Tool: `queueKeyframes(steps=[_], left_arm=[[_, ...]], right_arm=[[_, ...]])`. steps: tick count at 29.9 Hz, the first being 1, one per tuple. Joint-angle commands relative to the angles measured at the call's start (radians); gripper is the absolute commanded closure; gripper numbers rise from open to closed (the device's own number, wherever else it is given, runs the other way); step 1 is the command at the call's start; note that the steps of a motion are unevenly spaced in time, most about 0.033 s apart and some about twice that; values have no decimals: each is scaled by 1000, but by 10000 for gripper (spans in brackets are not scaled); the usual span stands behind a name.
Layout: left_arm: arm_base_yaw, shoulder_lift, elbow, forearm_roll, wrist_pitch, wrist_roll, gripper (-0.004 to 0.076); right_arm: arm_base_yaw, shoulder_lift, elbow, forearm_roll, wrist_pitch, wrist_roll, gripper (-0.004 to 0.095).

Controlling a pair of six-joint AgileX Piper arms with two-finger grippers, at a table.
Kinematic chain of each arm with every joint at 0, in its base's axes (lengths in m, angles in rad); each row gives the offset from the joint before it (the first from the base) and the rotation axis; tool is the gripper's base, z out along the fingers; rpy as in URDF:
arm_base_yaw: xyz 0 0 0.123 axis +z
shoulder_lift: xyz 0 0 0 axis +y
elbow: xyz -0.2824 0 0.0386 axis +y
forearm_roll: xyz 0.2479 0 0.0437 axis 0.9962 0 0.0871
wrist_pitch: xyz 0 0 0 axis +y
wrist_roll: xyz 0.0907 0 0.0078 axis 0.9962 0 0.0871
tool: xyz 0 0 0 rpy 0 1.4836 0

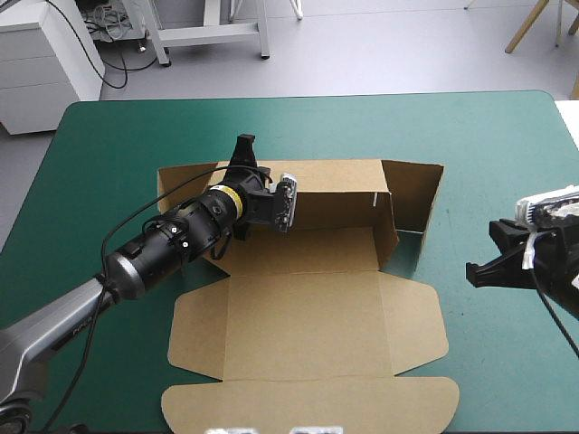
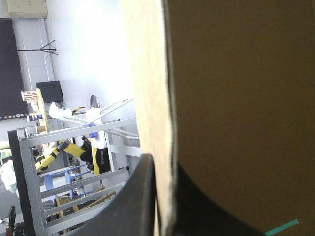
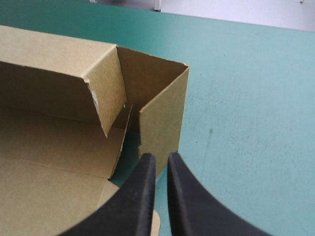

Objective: Fold the box

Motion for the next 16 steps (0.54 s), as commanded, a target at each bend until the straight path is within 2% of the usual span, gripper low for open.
queueKeyframes(steps=[1,6,8,12,16], left_arm=[[-18,8,-2,-65,6,-13,734],[-18,6,-2,-67,-6,-23,734],[-18,6,-2,-82,-4,-32,734],[-18,6,-1,-87,-4,-32,734],[-18,6,5,-85,-4,-32,734]], right_arm=[[-1,18,-117,18,-47,-1,649],[-1,98,-280,16,-28,-1,314],[-1,149,-359,16,-26,8,237],[-1,273,-515,16,-11,14,234],[-1,417,-675,18,69,24,234]])
